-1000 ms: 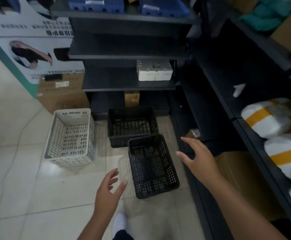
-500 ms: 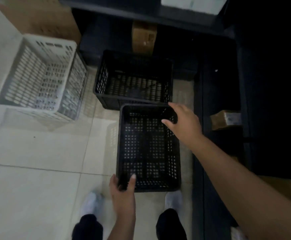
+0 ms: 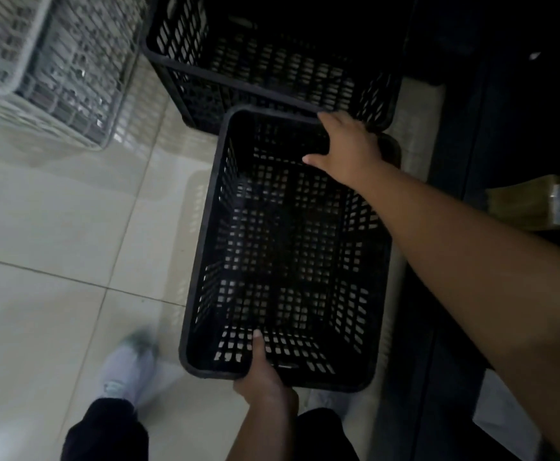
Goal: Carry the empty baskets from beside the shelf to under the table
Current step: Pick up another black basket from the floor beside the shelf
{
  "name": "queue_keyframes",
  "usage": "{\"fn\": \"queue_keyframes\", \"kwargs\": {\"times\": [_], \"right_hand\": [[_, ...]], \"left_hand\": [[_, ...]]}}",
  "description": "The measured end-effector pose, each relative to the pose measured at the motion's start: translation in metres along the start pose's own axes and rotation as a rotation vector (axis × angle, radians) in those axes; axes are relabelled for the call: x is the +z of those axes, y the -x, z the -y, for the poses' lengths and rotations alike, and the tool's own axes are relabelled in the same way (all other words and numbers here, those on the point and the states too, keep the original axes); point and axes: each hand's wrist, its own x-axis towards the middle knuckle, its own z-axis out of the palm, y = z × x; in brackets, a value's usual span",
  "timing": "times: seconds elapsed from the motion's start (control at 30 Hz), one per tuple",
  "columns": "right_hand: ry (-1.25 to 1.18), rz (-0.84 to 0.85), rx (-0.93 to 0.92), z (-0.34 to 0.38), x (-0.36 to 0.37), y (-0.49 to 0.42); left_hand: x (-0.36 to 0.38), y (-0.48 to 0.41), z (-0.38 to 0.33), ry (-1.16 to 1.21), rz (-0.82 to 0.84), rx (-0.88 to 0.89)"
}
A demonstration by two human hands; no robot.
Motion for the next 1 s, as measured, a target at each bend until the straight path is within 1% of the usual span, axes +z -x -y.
{"fn": "queue_keyframes", "kwargs": {"times": [0.1, 0.2, 0.27, 0.33, 0.4, 0.5, 0.57, 0.67, 0.77, 0.8, 0.9, 0.93, 1.0], "right_hand": [[0.033, -0.004, 0.003, 0.000, 0.013, -0.024], [0.108, -0.048, 0.000, 0.003, 0.019, -0.038], [0.158, -0.043, -0.003, 0.006, 0.019, -0.045], [0.207, -0.011, 0.003, 0.010, 0.015, -0.049], [0.229, 0.029, 0.004, 0.010, 0.012, -0.047], [0.139, 0.078, 0.039, 0.001, 0.008, -0.021], [-0.011, 0.109, 0.074, -0.014, 0.006, 0.005], [-0.286, 0.158, 0.173, -0.039, 0.000, 0.046], [-0.441, 0.181, 0.360, -0.058, -0.003, 0.092], [-0.524, 0.157, 0.432, -0.061, -0.001, 0.109], [-0.914, 0.028, 0.682, -0.060, 0.000, 0.158], [-1.008, -0.005, 0.743, -0.056, 0.000, 0.173], [-1.110, -0.061, 0.819, -0.043, 0.002, 0.200]], "left_hand": [[0.007, -0.012, -0.001, 0.047, -0.060, -0.057], [0.004, -0.019, -0.006, 0.108, 0.048, -0.129], [0.001, -0.020, -0.009, 0.148, 0.120, -0.172], [-0.002, -0.021, -0.012, 0.158, 0.126, -0.155], [-0.009, -0.023, -0.019, 0.123, 0.078, -0.111], [-0.029, -0.032, -0.044, 0.065, 0.020, -0.045], [-0.043, -0.035, -0.075, 0.041, 0.029, 0.045], [-0.058, -0.029, -0.137, -0.057, 0.042, 0.237], [-0.055, -0.011, -0.211, -0.275, 0.110, 0.484], [-0.050, -0.003, -0.237, -0.366, 0.140, 0.587], [-0.026, 0.026, -0.308, -0.604, 0.268, 0.867], [-0.017, 0.037, -0.326, -0.675, 0.298, 0.950], [-0.003, 0.062, -0.352, -0.779, 0.331, 1.078]]}}
